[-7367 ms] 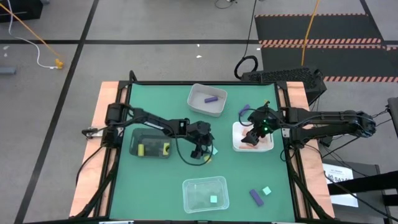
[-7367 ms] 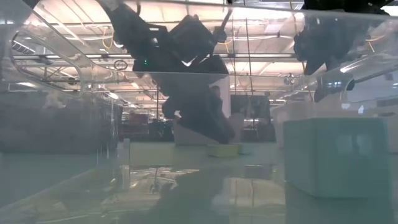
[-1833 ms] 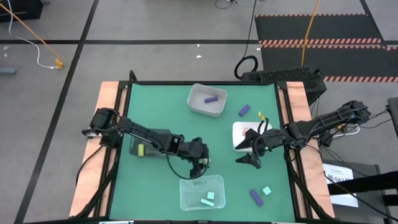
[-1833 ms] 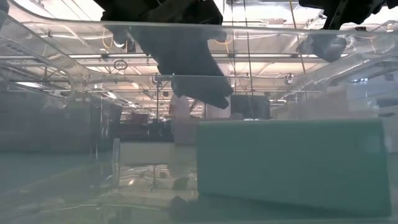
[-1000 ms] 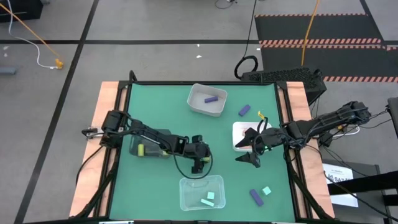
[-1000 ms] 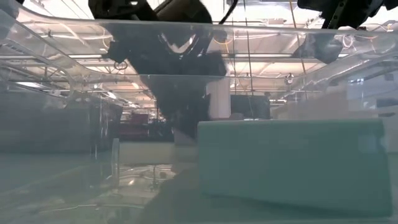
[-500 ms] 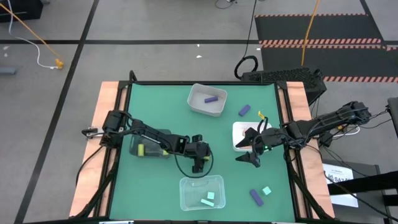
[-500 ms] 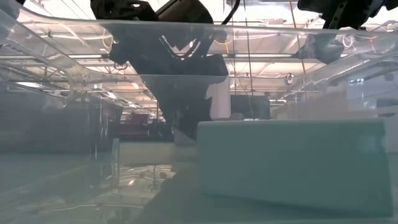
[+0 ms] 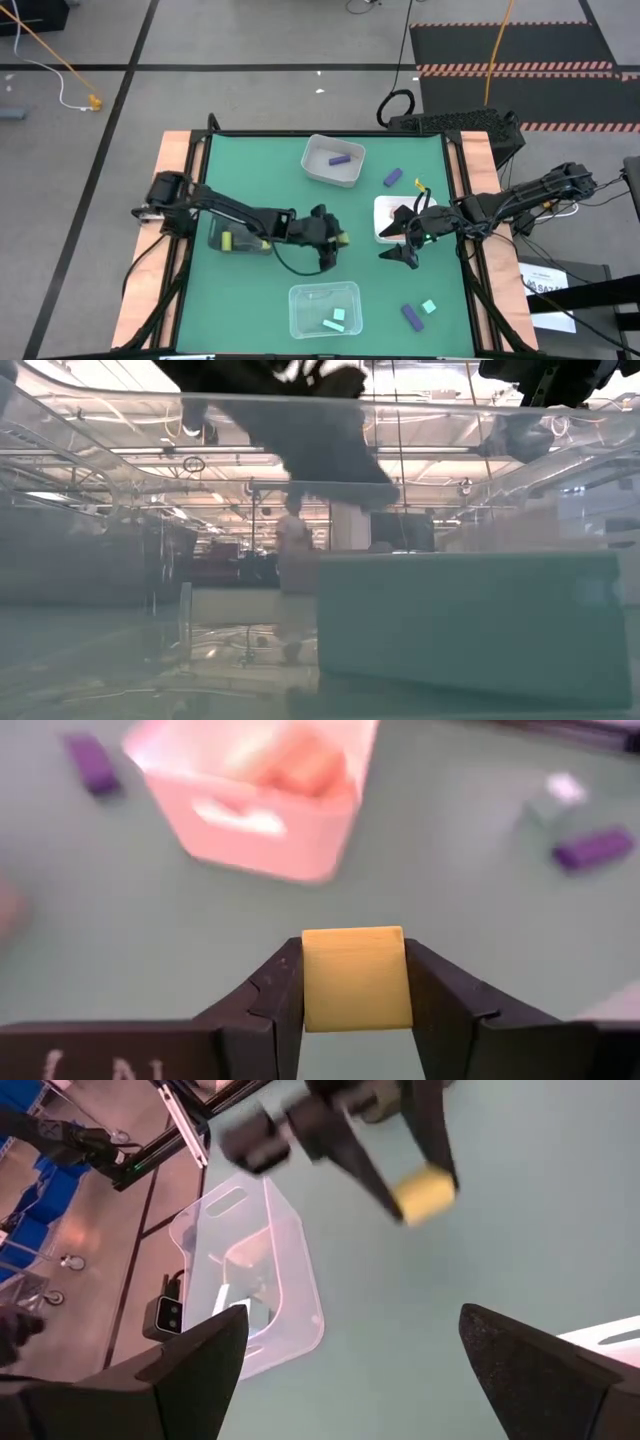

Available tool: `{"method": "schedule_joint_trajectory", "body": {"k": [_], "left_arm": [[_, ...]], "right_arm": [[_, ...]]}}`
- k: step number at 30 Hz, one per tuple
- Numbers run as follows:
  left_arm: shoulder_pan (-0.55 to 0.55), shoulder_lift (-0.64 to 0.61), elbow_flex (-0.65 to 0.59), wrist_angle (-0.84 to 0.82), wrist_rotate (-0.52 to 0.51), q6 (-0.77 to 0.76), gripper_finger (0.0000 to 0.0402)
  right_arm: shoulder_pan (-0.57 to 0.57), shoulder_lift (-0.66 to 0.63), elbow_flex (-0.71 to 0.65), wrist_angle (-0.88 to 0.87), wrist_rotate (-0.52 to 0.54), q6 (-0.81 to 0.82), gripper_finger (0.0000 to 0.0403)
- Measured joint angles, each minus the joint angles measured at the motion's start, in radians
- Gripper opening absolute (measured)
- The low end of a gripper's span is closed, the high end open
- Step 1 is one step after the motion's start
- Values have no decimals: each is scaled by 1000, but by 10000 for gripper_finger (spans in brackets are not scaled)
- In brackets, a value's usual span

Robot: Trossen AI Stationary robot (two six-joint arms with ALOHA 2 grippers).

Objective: Sort & place blocks by color
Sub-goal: Put the light orange block into the black bin

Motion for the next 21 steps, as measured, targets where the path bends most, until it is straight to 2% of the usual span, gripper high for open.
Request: {"method": "schedule_joint_trajectory", "body": {"k": [9, 15, 21], "left_arm": [[-16, -279, 0, 196, -229, 214, 135], [-32, -405, 2, 403, -257, 374, 135], [-48, -421, 0, 540, -249, 385, 135]], "right_arm": [[0, 0, 0, 6, 4, -5, 352], [0, 0, 0, 14, 130, -9, 352], [0, 0, 0, 29, 268, -4, 352]]}}
